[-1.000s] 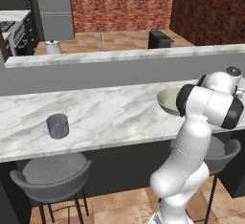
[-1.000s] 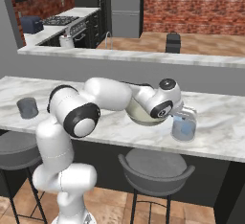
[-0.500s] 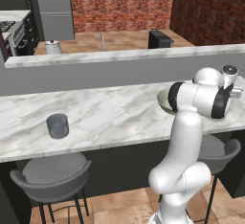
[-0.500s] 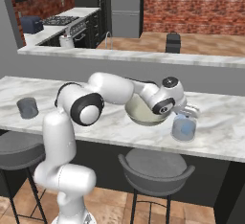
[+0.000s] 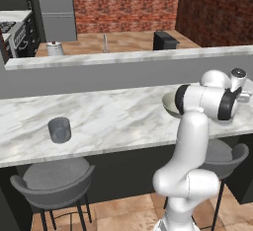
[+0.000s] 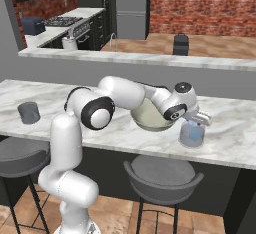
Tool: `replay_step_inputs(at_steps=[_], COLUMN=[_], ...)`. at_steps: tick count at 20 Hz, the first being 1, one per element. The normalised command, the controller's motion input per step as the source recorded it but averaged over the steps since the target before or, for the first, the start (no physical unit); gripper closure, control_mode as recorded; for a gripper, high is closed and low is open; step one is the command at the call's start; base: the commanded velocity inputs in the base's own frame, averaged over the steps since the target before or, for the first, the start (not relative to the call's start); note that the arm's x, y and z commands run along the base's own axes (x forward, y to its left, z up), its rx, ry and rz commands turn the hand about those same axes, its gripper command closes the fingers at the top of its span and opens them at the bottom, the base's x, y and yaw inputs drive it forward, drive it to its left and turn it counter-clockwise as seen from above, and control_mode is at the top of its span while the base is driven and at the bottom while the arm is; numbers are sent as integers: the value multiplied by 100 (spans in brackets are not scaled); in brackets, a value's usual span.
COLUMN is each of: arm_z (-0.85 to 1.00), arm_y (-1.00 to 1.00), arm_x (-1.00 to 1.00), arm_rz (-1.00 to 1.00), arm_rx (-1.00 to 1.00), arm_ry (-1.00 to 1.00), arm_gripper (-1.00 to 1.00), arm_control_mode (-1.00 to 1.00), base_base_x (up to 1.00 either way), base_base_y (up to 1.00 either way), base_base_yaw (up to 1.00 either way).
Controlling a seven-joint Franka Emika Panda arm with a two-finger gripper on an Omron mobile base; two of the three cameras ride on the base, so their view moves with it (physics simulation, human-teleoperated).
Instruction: There are four ice cubes in the ice bowl. Place two ice cubes in each glass of water.
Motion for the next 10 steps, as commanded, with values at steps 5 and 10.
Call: replay_step_inputs(at_steps=[5,10], arm_z=[-43,-11], arm_y=[0,-4], arm_x=[0,0], arm_rz=[2,3], arm_rx=[0,0], arm_ry=[0,0], arm_gripper=[100,100], arm_control_mode=[-100,-100], base_base_x=[0,0], base_base_y=[0,0], base_base_yaw=[0,0])
